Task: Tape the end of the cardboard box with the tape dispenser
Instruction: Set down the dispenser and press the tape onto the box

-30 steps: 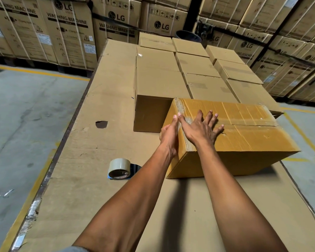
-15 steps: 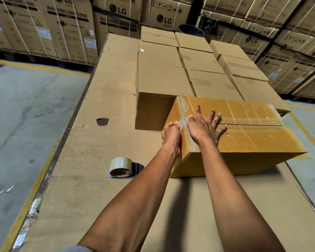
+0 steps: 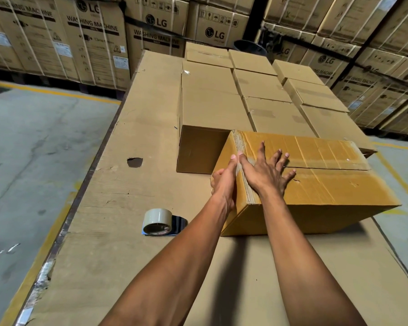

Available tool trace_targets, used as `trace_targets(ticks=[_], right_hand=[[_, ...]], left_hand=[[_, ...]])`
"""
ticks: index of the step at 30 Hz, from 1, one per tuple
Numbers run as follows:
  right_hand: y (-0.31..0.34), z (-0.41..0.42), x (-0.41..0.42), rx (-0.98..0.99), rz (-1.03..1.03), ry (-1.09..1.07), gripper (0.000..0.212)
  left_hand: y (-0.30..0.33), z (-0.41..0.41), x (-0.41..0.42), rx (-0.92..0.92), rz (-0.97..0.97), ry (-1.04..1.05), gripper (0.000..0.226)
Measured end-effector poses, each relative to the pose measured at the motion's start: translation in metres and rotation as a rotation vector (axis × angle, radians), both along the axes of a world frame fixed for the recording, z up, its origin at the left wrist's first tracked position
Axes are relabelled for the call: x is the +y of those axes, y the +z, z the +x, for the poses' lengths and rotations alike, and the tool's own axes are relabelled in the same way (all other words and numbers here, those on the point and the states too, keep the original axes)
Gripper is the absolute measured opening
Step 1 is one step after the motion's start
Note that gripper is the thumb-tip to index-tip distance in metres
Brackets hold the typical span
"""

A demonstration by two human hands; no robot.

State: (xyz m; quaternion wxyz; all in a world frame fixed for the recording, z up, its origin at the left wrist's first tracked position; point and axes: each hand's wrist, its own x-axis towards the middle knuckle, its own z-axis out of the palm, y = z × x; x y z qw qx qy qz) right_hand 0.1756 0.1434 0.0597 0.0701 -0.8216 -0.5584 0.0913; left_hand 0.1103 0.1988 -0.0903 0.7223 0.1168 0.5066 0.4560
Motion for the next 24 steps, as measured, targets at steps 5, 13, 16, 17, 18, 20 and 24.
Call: trace_targets(ticks=[5, 13, 16, 17, 18, 20, 24], right_hand=[[-0.005, 0.005, 0.007, -0.03, -0.031, 0.016, 0.071], [-0.008, 0.006, 0.007, -0.055, -0.011, 0.043, 0.061], [-0.007, 0.006, 0.005, -0.052, 0.012, 0.038, 0.068], [-0.006, 0.006, 0.005, -0.043, 0.023, 0.031, 0.07], [-0.005, 0.006, 0.005, -0.027, 0.035, 0.019, 0.071], [-0.004, 0.006, 0.002, 0.016, 0.051, -0.011, 0.073], [-0.004, 0.004, -0.002, 0.045, 0.031, -0.035, 0.111]], left_hand=[[-0.07, 0.019, 0.027, 0.049, -0.049, 0.092, 0.106], [-0.097, 0.028, 0.055, 0.159, -0.012, 0.097, 0.054], [-0.062, 0.014, 0.038, 0.128, 0.001, 0.085, 0.029], [-0.046, 0.008, 0.027, 0.125, -0.001, 0.078, 0.023], [-0.034, 0.004, 0.02, 0.122, -0.002, 0.068, 0.02], [-0.018, -0.005, 0.008, 0.059, 0.032, 0.02, 0.045], [-0.056, 0.012, 0.031, 0.048, 0.07, 0.011, 0.099]])
